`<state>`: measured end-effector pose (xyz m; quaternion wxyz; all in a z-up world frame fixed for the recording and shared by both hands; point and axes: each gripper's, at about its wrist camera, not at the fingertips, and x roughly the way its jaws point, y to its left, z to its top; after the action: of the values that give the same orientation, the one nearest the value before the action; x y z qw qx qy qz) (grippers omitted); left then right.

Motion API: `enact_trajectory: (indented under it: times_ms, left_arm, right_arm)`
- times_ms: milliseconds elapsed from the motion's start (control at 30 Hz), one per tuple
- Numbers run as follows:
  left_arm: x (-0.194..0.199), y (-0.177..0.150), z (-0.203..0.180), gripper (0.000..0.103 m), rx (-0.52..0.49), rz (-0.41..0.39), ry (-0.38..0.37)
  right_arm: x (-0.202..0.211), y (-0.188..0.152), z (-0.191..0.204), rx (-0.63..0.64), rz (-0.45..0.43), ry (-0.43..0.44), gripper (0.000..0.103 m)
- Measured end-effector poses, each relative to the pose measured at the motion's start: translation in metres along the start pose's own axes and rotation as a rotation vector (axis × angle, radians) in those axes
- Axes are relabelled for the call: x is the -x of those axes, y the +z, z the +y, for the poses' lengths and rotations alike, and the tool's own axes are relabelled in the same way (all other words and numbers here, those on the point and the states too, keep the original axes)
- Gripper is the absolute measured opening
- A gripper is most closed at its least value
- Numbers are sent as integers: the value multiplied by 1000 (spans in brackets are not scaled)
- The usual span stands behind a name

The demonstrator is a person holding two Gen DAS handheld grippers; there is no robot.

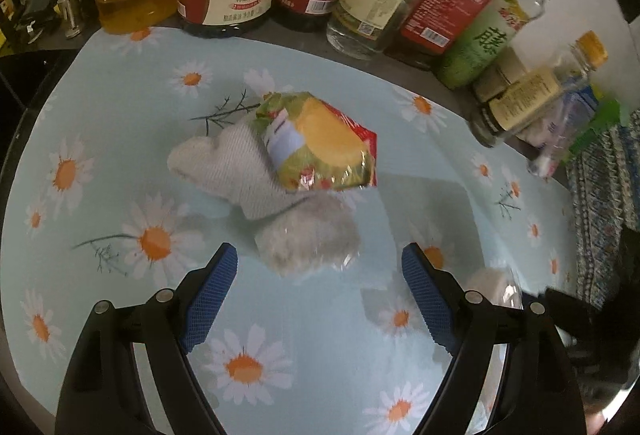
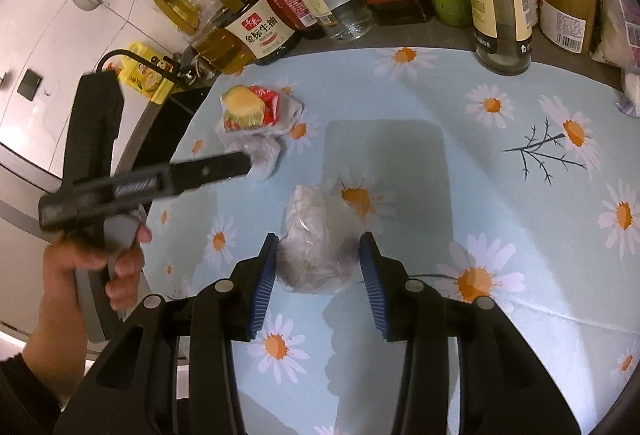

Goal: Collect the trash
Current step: 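Grasp the second clear plastic bag with the left tool, then carry the bag in the left tool over the bin while the right tool carries its bag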

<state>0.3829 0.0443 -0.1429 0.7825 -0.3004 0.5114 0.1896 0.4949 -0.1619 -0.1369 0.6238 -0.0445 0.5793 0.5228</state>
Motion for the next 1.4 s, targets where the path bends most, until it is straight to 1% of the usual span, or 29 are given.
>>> enact_trajectory:
  times_ms: [100,167,200,267,533,967,1167,1400]
  left_arm:
    - [-6,5,1,80,13,6,-15]
    - [-10,7,2,79,12,3,-3]
    - [-11,8,3,70,13,3,-3]
    - [-15,8,5,60,14,18,2]
    - [-15,6,6,58,-3,9,-6]
    - [6,-12,21,57,1,-6,-40]
    - [22,-24,26,57,-9,-16,-64]
    - [44,-40,38,57,-31,-31,-97]
  right_arm:
    - [-1,-2,0,5,5,-1,42]
    - [-1,-3,0,6,8,-1,42]
    - [0,-4,0,6,9,-1,42]
    - [-1,-4,0,5,11,-2,42]
    - [-1,-2,2,7,17,-3,42]
    - [-4,-10,12,0,20,-14,42]
    - [-5,-15,26,4,11,-24,42]
    - [-4,-28,51,12,-5,-43,42]
